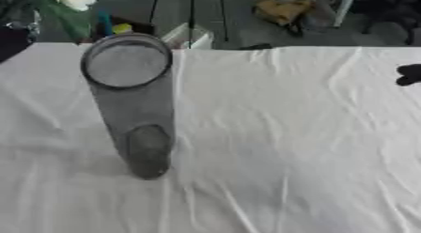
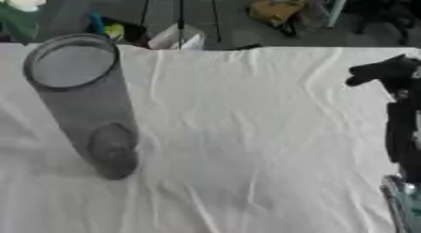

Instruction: Arrange flowers into the vase.

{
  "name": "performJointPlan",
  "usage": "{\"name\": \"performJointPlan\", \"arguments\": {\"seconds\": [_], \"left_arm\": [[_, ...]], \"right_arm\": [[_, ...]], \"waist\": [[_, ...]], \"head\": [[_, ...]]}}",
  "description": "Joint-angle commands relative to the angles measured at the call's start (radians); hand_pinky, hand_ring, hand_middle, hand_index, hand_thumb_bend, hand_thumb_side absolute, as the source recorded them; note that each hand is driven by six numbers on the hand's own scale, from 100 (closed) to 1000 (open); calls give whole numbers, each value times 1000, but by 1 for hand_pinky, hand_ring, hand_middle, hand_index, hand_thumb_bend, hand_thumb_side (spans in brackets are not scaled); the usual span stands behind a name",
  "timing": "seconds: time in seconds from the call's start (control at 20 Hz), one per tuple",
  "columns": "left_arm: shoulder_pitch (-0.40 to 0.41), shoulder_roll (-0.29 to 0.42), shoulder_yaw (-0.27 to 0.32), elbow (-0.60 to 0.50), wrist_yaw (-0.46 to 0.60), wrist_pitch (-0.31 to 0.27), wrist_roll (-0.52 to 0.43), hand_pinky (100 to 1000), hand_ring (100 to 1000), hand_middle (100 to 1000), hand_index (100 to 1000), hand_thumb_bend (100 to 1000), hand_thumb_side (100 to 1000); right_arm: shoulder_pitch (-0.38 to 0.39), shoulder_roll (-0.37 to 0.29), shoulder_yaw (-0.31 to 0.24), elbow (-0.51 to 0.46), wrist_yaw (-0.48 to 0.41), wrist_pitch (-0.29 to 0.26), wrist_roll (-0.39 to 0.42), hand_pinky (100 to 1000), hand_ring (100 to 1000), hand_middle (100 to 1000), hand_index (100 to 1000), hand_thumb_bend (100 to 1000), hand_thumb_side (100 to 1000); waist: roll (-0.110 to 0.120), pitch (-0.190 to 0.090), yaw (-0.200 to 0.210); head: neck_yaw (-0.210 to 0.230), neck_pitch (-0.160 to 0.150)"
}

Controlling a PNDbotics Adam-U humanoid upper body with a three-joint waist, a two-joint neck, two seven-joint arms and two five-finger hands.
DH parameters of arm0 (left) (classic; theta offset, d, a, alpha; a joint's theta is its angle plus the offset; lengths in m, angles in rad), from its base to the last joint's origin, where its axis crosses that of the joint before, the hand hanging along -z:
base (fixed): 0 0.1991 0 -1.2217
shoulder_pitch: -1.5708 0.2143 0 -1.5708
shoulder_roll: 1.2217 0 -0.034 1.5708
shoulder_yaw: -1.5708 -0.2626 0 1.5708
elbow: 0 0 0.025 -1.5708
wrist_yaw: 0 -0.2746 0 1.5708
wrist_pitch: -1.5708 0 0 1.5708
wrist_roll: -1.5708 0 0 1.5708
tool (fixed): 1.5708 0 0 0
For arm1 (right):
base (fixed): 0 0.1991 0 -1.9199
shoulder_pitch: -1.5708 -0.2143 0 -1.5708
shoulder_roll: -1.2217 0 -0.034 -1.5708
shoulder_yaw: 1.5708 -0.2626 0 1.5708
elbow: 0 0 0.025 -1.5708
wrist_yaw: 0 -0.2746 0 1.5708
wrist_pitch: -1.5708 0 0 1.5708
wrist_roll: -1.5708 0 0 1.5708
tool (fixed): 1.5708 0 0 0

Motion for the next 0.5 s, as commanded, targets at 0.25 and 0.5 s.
{"name": "performJointPlan", "arguments": {"seconds": [0.25, 0.5], "left_arm": [[-59, 29, 40, -62, 144, -3, 129, 100, 100, 100, 151, 100, 713], [-78, 37, 47, -135, 267, -15, 214, 100, 100, 100, 151, 100, 708]], "right_arm": [[1, -29, -5, -14, -15, -7, 0, 650, 530, 504, 662, 100, 1000], [3, -30, -5, -14, -19, -4, 2, 651, 528, 504, 663, 100, 1000]], "waist": [[-12, -49, 0], [-6, -53, 2]], "head": [[-11, -2], [1, -2]]}}
